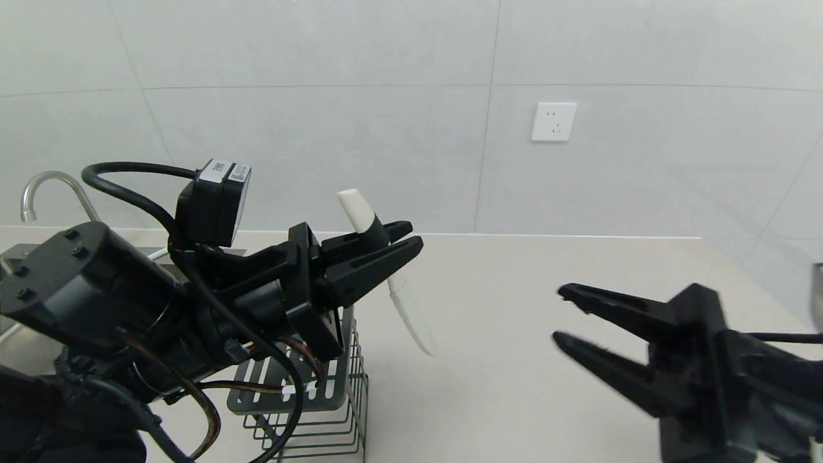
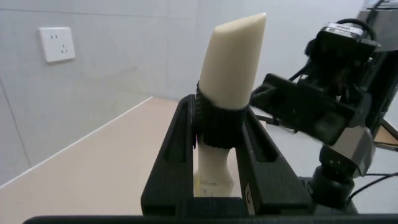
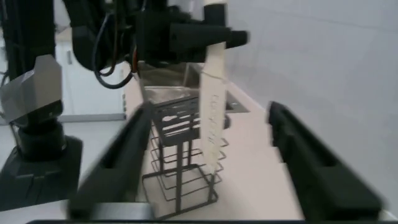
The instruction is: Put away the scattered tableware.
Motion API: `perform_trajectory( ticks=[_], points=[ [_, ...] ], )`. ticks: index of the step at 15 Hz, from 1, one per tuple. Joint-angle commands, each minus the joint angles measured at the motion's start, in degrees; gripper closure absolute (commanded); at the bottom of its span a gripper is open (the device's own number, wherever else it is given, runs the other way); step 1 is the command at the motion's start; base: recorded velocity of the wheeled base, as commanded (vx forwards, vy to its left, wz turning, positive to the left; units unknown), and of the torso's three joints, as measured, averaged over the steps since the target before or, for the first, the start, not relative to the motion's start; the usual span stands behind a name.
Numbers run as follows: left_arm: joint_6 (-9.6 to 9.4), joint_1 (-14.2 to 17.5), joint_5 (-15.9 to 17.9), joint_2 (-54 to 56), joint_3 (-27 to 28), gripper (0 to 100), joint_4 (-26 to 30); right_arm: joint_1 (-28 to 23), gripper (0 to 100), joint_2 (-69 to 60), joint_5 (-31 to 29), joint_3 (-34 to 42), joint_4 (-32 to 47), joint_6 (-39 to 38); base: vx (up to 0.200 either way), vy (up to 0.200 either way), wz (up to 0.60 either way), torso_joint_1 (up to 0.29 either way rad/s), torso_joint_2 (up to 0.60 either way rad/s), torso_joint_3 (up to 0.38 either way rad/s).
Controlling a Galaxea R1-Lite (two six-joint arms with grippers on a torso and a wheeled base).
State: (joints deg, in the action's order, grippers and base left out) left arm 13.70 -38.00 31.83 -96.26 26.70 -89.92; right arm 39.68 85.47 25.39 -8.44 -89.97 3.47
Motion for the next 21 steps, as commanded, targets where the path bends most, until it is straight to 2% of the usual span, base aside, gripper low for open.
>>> perform_trajectory(
  ticks=[1,2,4,5,7,9,11,14,15,16,17,18,20,21],
  points=[
    [-0.08,0.1,-0.7,0.6,-0.2,100,-0.1,-12.7,100,-16.6,-0.6,8.4,0.5,-0.1,0.0,0.0,0.0,0.0,0.0,0.0],
    [-0.17,0.1,-0.8,0.5,-0.3,100,-0.1,-14.9,100,-19.6,-0.6,8.4,2.5,-0.1,0.0,0.0,0.0,0.0,0.0,0.0],
    [-2.8,0.2,-0.9,0.4,-0.7,100,-0.1,-21.0,100,-27.5,-1.7,8.3,11.4,-0.2,0.0,0.0,0.0,0.0,0.0,0.0],
    [-4.65,0.1,-0.9,0.4,-2.2,100,-0.1,-27.3,100,-32.9,-2.3,8.3,16.7,-0.9,0.0,0.0,0.0,0.0,0.0,0.0],
    [-5.97,0.1,-0.9,0.4,-3.8,100,-0.1,-30.7,100,-38.8,-2.3,8.3,19.4,-1.4,0.0,0.0,0.0,0.0,0.0,0.0],
    [-7.46,0.1,-2.1,0.5,-5.4,100,-0.1,-33.7,100,-52.9,-2.3,8.3,25.5,-1.3,0.0,0.0,0.0,0.0,0.0,0.0],
    [-7.99,0.1,-3.9,0.6,-5.1,100,-0.1,-37.4,100,-64.8,-2.4,7.1,32.0,-1.3,0.0,0.0,0.0,0.0,0.0,0.0],
    [-7.99,0.1,-4.3,0.8,-5.1,100,-0.1,-42.8,100,-75.9,-2.5,6.8,45.6,-1.3,0.0,0.0,0.0,0.0,0.0,0.0],
    [-7.99,0.1,-4.8,2.1,-5.1,100,-0.1,-43.8,100,-80.5,-2.5,8.3,55.5,-0.8,0.0,0.0,0.0,0.0,0.0,0.0],
    [-7.99,0.1,-4.9,2.6,-5.1,100,-0.1,-43.8,100,-80.2,-2.6,8.4,56.7,-1.5,0.0,0.0,0.0,0.0,0.0,0.0],
    [-7.9,0.1,-5.1,4.1,-5.5,100,-0.1,-43.8,100,-80.1,-2.9,8.4,63.3,-3.8,0.0,0.0,0.0,0.0,0.0,0.0],
    [-7.9,0.2,-5.5,4.4,-5.6,100,-0.1,-43.7,100,-80.1,-2.9,8.4,66.3,-4.0,0.0,0.0,0.0,0.0,0.0,0.0],
    [-7.99,0.2,-6.3,7.0,-7.3,100,-0.1,-43.8,100,-80.2,-2.7,8.4,82.3,-3.7,0.0,0.0,0.0,0.0,0.0,0.0],
    [-7.99,0.2,-6.3,7.8,-8.1,100,-0.1,-43.7,100,-80.1,-2.5,8.4,86.0,-3.1,0.0,0.0,0.0,0.0,0.0,0.0]
  ],
)
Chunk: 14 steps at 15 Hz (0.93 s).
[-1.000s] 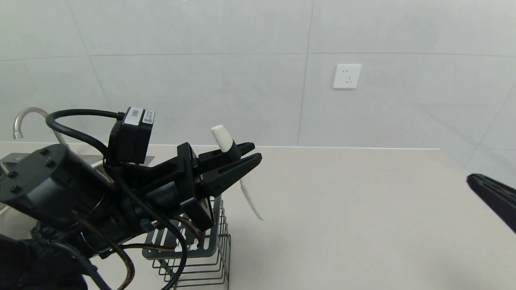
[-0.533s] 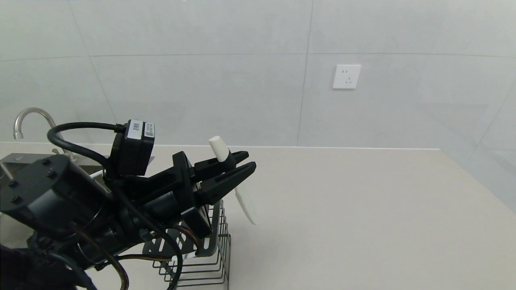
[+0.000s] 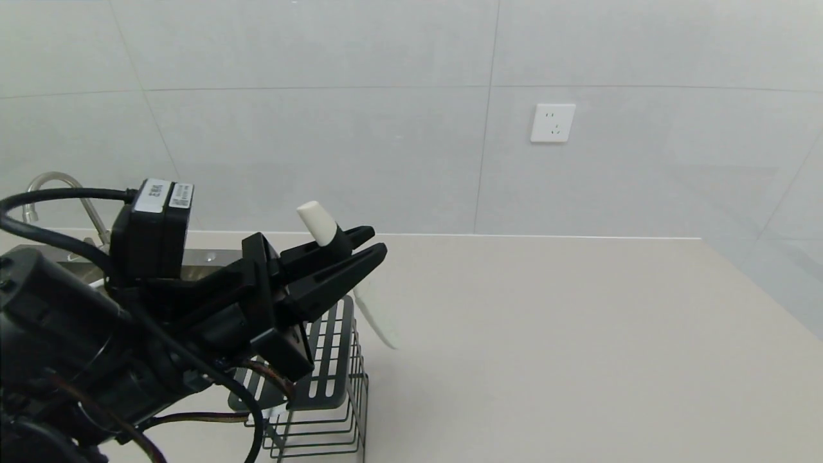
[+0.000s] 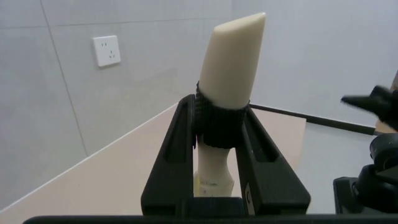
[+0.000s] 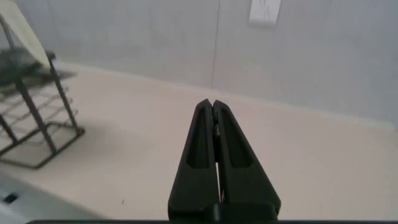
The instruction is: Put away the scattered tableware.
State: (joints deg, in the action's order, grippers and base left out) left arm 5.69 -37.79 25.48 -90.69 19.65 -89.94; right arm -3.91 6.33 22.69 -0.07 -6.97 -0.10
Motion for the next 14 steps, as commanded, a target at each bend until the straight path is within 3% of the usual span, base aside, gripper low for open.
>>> perform_trajectory(
  ticks=[1,3,6,11,14],
  points=[
    [0.02,0.0,0.0,2.9,-1.6,100,-0.1,-0.1,100,-1.1,0.5,0.1,3.2,0.5,0.0,0.0,0.0,0.0,0.0,0.0],
    [-0.07,0.4,-0.1,3.9,-1.8,100,-0.1,0.0,100,-1.0,1.5,0.1,3.4,2.3,0.0,0.0,0.0,0.0,0.0,0.0],
    [-2.7,3.2,-0.1,6.8,-1.8,100,0.0,-0.1,100,-1.0,1.0,0.1,4.0,2.5,0.0,0.0,0.0,0.0,0.0,0.0],
    [-3.67,5.0,-0.1,13.1,-2.2,100,8.1,-0.2,100,-0.9,-9.5,0.1,4.1,5.3,0.0,0.0,0.0,0.0,0.0,0.0],
    [-6.4,6.8,-0.1,13.0,-2.1,100,12.2,-0.2,100,-0.9,-16.6,0.1,4.1,5.3,0.0,0.0,0.0,0.0,0.0,0.0]
  ],
)
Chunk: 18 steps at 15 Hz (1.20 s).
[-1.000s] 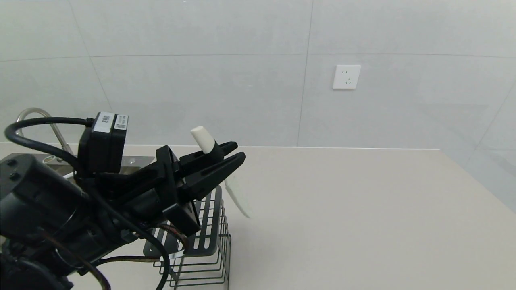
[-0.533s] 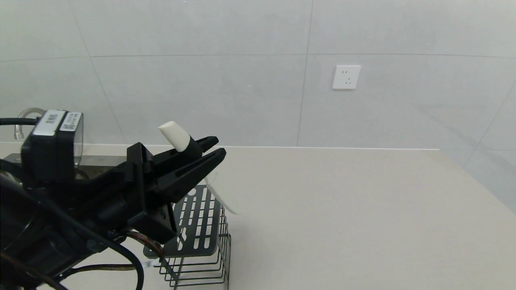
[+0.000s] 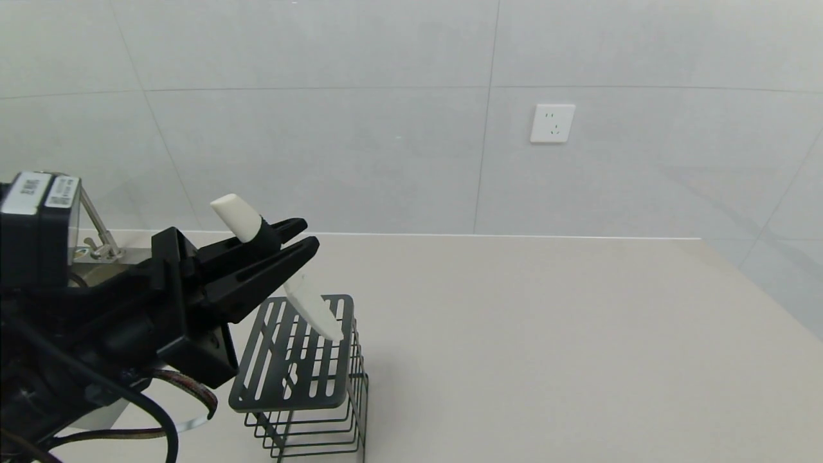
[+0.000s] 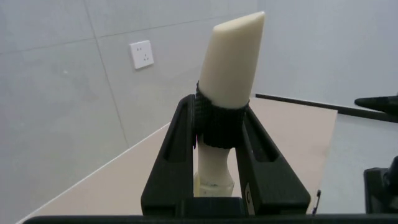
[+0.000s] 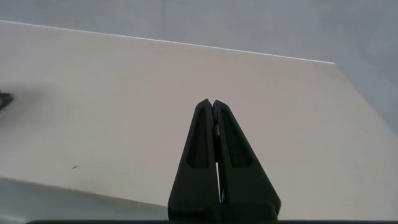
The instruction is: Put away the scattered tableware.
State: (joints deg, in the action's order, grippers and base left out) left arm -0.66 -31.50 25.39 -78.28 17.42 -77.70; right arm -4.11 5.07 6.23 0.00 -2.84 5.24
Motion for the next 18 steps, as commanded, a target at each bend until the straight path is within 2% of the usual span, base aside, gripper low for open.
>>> perform_trajectory(
  ticks=[1,4,7,10,18],
  points=[
    [-0.31,0.5,0.0,0.5,0.2,100,0.2,0.0,100,0.4,-0.3,0.0,0.0,-0.1,0.0,0.0,0.0,0.0,0.0,0.0],
    [-2.68,0.4,0.4,0.6,0.1,100,0.2,0.0,100,0.4,-4.3,0.0,2.6,-2.6,0.0,0.0,0.0,0.0,0.0,0.0],
    [-2.77,0.5,0.4,-0.9,-0.5,100,0.2,0.2,100,0.3,-4.3,0.0,2.5,-3.1,0.0,0.0,0.0,0.0,0.0,0.0],
    [-2.77,0.5,0.4,-2.9,-0.8,100,0.1,4.6,100,-1.9,-4.6,0.0,2.7,-4.8,0.0,0.0,0.0,0.0,0.0,0.0],
    [-2.86,0.7,0.4,-2.6,-0.6,100,0.1,4.2,100,-4.1,-4.6,0.0,2.7,-5.4,0.0,0.0,0.0,0.0,0.0,0.0]
  ],
)
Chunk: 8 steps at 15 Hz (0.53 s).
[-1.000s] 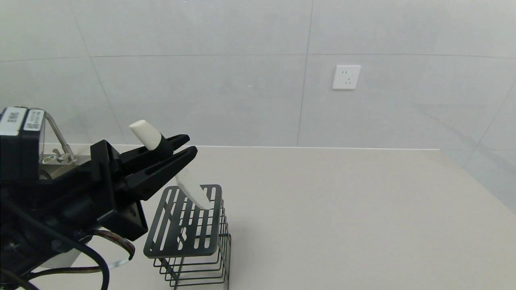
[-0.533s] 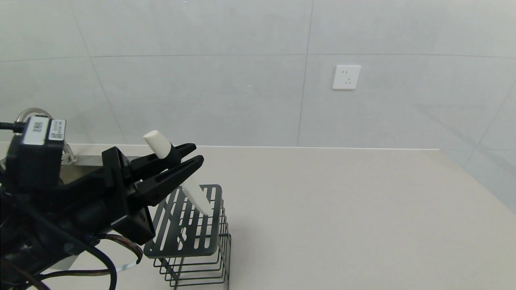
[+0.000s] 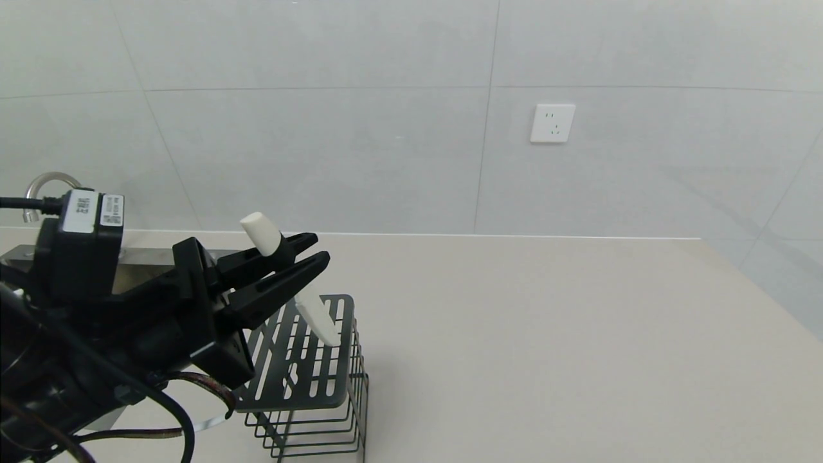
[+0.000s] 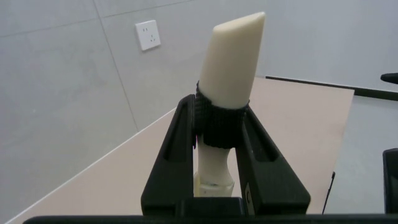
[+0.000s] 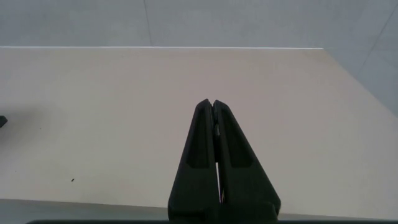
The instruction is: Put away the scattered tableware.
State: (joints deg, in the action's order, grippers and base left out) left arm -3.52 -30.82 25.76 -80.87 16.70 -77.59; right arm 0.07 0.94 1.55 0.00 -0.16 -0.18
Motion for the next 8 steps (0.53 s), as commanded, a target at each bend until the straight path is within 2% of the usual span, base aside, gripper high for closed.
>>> perform_trajectory(
  ticks=[1,4,5,8],
  points=[
    [0.01,0.1,0.0,0.0,0.1,100,0.0,0.0,100,-0.1,0.0,0.0,0.0,0.0,0.0,0.0,0.0,0.0,0.0,0.0],
    [-0.26,0.7,0.0,-0.1,0.2,100,0.0,0.0,100,-0.1,0.0,0.0,0.0,0.0,0.0,0.0,0.0,0.0,0.0,0.0],
    [-1.14,1.6,0.0,-0.2,0.0,100,0.2,0.0,100,-0.1,0.0,0.0,0.0,0.0,0.0,0.0,0.0,0.0,0.0,0.0],
    [-1.22,2.0,0.3,-0.4,0.1,100,-0.3,0.0,100,-0.1,0.0,0.0,0.0,0.0,0.0,0.0,0.0,0.0,0.0,0.0]
  ],
)
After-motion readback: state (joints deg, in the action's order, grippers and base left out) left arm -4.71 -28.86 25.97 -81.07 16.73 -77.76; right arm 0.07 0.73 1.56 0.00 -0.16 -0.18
